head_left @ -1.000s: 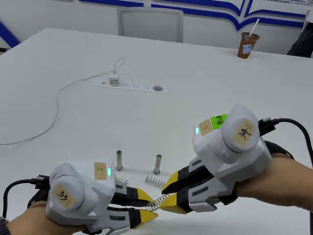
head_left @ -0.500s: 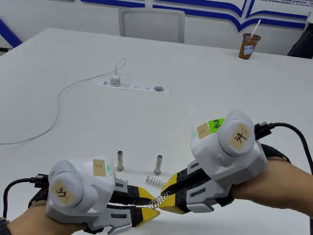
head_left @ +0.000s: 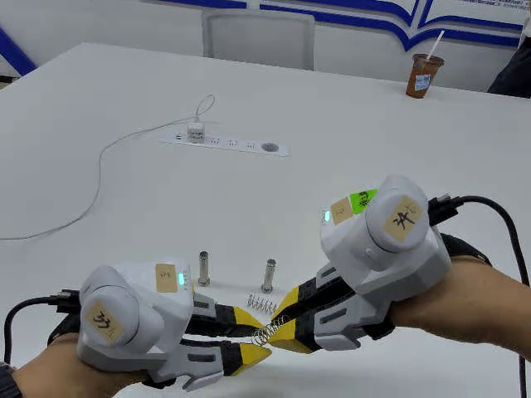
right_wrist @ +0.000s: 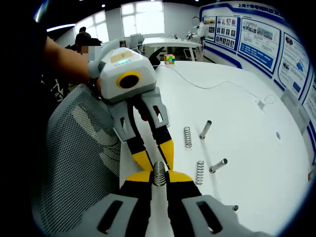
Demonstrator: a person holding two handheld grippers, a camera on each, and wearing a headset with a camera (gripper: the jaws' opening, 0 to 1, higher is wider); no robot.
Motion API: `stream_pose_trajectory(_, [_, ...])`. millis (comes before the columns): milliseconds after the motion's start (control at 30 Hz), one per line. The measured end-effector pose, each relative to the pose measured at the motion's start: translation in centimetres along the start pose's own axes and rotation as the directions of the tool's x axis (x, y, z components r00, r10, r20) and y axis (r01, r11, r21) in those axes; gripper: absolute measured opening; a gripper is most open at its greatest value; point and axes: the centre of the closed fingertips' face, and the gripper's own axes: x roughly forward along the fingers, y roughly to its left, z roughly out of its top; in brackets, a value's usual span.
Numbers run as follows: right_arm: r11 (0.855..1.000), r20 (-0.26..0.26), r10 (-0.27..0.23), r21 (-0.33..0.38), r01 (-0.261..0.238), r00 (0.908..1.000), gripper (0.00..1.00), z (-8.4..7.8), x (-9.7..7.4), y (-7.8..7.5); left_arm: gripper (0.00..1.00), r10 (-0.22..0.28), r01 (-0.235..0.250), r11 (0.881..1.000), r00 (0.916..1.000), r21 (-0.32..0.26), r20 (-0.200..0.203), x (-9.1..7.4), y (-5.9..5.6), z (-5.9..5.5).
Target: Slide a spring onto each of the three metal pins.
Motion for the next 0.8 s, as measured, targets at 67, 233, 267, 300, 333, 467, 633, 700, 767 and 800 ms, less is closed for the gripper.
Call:
stream_pose_trajectory(67, [1.000, -0.007, -0.002, 0.000, 0.002, 1.0000, 0.12, -0.1, -0.1, -0.1, 0.15, 0.006, -0.006, 1.000, 1.0000, -0.002, 0.001, -0.2, 0.2, -0.1])
stream_pose_trajectory(233, [1.000, -0.026, -0.007, 0.006, 0.007, 0.9996, 0.12, -0.6, -0.6, -0.4, 0.19, 0.035, -0.035, 0.999, 0.9994, -0.016, 0.000, -0.8, 0.9, -0.5])
stream_pose_trajectory(267, [1.000, -0.029, -0.007, 0.008, 0.007, 0.9995, 0.12, -0.7, -0.6, -0.4, 0.20, 0.039, -0.039, 0.999, 0.9992, -0.020, 0.000, -0.9, 1.0, -0.6])
stream_pose_trajectory(300, [1.000, -0.035, -0.008, 0.009, 0.008, 0.9994, 0.12, -0.9, -0.7, -0.5, 0.21, 0.046, -0.046, 0.999, 0.9990, -0.024, -0.003, -1.1, 1.1, -0.8])
stream_pose_trajectory(333, [1.000, -0.039, -0.009, 0.010, 0.010, 0.9992, 0.12, -1.0, -0.8, -0.6, 0.21, 0.051, -0.051, 0.998, 0.9987, -0.027, -0.004, -1.2, 1.2, -0.9])
stream_pose_trajectory(467, [1.000, -0.053, -0.020, 0.020, 0.021, 0.9984, 0.12, -1.5, -1.5, -1.1, 0.24, 0.080, -0.080, 0.995, 0.9967, -0.051, 0.007, -2.1, 1.7, -1.1])
stream_pose_trajectory(633, [0.999, -0.070, -0.043, 0.029, 0.045, 0.9966, 0.12, -2.2, -2.5, -2.1, 0.28, 0.111, -0.110, 0.992, 0.9939, -0.067, 0.004, -3.0, 2.1, -1.6])
stream_pose_trajectory(700, [0.998, -0.076, -0.051, 0.029, 0.054, 0.9958, 0.12, -2.4, -2.8, -2.4, 0.29, 0.123, -0.122, 0.990, 0.9924, -0.073, 0.002, -3.3, 2.3, -1.8])
stream_pose_trajectory(767, [0.997, -0.078, -0.064, 0.033, 0.066, 0.9949, 0.12, -2.6, -3.4, -2.9, 0.30, 0.138, -0.137, 0.987, 0.9904, -0.085, 0.007, -3.6, 2.5, -2.0])
stream_pose_trajectory(800, [0.997, -0.081, -0.072, 0.037, 0.075, 0.9942, 0.12, -2.7, -3.7, -3.3, 0.31, 0.147, -0.146, 0.985, 0.9891, -0.090, 0.006, -3.8, 2.6, -2.1])
